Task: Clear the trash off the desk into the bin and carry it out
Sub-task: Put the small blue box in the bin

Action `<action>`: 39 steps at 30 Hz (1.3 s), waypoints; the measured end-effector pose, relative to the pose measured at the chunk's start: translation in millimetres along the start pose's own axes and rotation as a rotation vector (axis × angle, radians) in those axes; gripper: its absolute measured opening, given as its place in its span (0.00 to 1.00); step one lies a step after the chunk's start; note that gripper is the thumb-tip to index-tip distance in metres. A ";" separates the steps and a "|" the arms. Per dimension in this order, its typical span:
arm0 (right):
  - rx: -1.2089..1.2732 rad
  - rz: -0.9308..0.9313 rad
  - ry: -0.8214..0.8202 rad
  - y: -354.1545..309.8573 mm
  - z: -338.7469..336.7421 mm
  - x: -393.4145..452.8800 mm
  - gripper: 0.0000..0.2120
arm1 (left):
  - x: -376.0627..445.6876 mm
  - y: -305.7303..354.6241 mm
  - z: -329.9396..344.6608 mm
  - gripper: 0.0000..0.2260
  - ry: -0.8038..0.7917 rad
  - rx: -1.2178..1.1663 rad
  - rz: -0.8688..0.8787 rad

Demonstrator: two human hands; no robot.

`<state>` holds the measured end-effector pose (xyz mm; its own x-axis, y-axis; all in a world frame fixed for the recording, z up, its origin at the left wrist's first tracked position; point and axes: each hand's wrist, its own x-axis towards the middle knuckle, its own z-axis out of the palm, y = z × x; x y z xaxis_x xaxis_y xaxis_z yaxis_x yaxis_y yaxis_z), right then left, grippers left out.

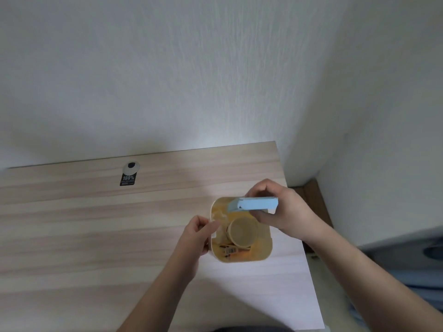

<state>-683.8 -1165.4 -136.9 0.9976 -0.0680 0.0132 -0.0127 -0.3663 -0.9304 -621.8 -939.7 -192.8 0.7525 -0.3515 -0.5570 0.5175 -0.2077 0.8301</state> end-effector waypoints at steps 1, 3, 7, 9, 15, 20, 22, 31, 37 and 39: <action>-0.056 -0.010 0.010 3.4 3.6 -1.9 0.13 | -1.8 0.4 0.3 0.16 -0.007 0.009 0.001; -0.278 -0.080 0.065 12.4 10.0 -4.2 0.13 | -4.2 0.7 0.1 0.17 -0.014 0.013 0.006; -0.545 -0.133 0.195 19.6 16.4 -5.4 0.14 | -8.8 2.4 -1.5 0.17 -0.010 0.009 0.016; -0.587 -0.127 0.223 19.7 17.9 -5.3 0.14 | -10.8 4.3 -2.2 0.18 -0.010 0.013 0.010; -0.633 -0.106 0.224 17.2 20.0 -6.3 0.18 | -14.3 4.4 -6.3 0.15 -0.005 0.002 0.010; -0.645 -0.142 0.172 22.5 21.7 -11.0 0.12 | -16.0 0.3 -6.9 0.12 -0.001 0.000 0.009; -0.696 -0.174 0.183 27.6 24.6 -13.3 0.11 | -16.1 -0.1 -6.3 0.13 0.002 0.004 0.005; -0.836 -0.331 0.271 38.3 29.6 -23.2 0.06 | -22.1 -5.0 1.5 0.12 -0.046 0.042 0.002; -0.913 -0.448 0.261 42.7 22.5 -28.5 0.15 | -28.6 -7.8 8.9 0.09 -0.054 0.063 -0.015; -0.921 -0.487 0.241 45.0 22.3 -31.7 0.16 | -30.3 -8.0 8.9 0.11 -0.037 0.047 -0.035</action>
<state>-714.5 -1159.0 -187.3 0.8704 0.1302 0.4749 0.2364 -0.9565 -0.1711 -652.4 -935.5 -182.3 0.7179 -0.3768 -0.5853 0.5230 -0.2630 0.8107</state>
